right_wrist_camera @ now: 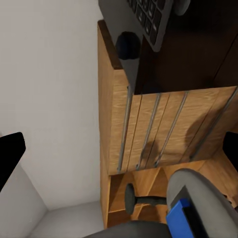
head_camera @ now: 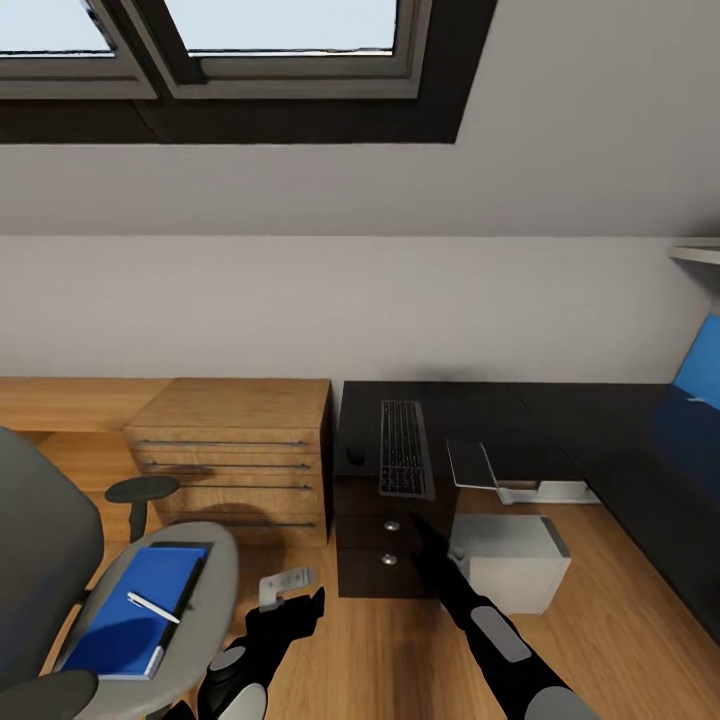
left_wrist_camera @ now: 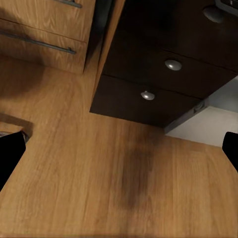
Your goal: In the bedroom, organize the workspace by keeping the computer under the desk, ensuring the monitor is on the desk, placing the keyboard on the desk next to the monitor, placing the mouse on the desk next to the keyboard, moving the folder from the swivel chair onto the desk next to the mouse, stacking the notebook on top of the folder with the pen on top of the notebook, and positioning the swivel chair next to the desk.
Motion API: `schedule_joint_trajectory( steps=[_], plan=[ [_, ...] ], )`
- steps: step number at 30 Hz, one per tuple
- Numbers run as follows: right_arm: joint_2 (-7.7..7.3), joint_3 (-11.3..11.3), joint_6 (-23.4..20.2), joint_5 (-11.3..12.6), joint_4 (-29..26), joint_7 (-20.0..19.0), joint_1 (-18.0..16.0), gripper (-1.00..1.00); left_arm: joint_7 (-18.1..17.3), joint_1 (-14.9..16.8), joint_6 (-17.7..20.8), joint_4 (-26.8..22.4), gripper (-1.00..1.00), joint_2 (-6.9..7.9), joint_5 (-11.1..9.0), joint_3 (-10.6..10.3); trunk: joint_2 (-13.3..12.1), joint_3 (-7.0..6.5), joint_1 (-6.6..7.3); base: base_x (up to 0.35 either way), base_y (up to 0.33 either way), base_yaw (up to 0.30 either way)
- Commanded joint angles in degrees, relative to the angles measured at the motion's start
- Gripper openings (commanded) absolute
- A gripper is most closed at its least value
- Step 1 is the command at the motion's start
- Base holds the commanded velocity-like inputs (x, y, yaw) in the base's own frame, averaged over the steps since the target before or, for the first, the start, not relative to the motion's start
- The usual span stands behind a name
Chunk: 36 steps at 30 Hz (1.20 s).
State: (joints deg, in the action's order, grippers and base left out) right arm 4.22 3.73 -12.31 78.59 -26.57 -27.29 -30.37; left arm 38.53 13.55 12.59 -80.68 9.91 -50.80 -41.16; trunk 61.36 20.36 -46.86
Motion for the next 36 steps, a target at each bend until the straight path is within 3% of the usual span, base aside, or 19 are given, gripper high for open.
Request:
schedule_joint_trajectory(
  steps=[1, 7, 27, 32, 36],
  plan=[
    [0.00, 0.17, -0.17, 0.61, 0.03, -0.13, -0.04, 1.00, 0.40, 0.07, 0.16, -0.09, 1.00, 0.07, -0.54, -0.10, 0.46, 0.25, -0.23, 0.000, 0.000, 0.000],
    [0.08, 0.31, -0.15, 0.64, 0.03, 0.01, -0.04, 1.00, 0.40, 0.07, 0.27, -0.09, 1.00, 0.11, -3.03, -0.06, 2.87, 1.33, -1.55, 0.000, 0.000, 0.000],
    [0.05, 0.34, 1.01, 0.15, -0.05, 0.53, -0.19, 1.00, 0.44, 0.07, 0.26, -0.09, 1.00, 0.20, -3.36, 0.13, 10.89, 4.92, -5.94, 0.000, 0.000, 0.000],
    [-0.12, 0.39, 1.56, -0.21, 0.23, 3.24, -1.79, 1.00, 0.43, 0.07, 0.27, -0.09, 1.00, 0.20, -3.42, 0.12, 12.90, 5.82, -7.04, 0.000, 0.000, 0.000],
    [-0.58, 0.33, 1.65, -0.20, 0.54, 7.34, -5.65, 1.00, 0.43, 0.07, 0.28, -0.09, 1.00, 0.20, -3.38, 0.14, 14.50, 6.54, -7.92, 0.000, 0.000, 0.000]
  ],
)
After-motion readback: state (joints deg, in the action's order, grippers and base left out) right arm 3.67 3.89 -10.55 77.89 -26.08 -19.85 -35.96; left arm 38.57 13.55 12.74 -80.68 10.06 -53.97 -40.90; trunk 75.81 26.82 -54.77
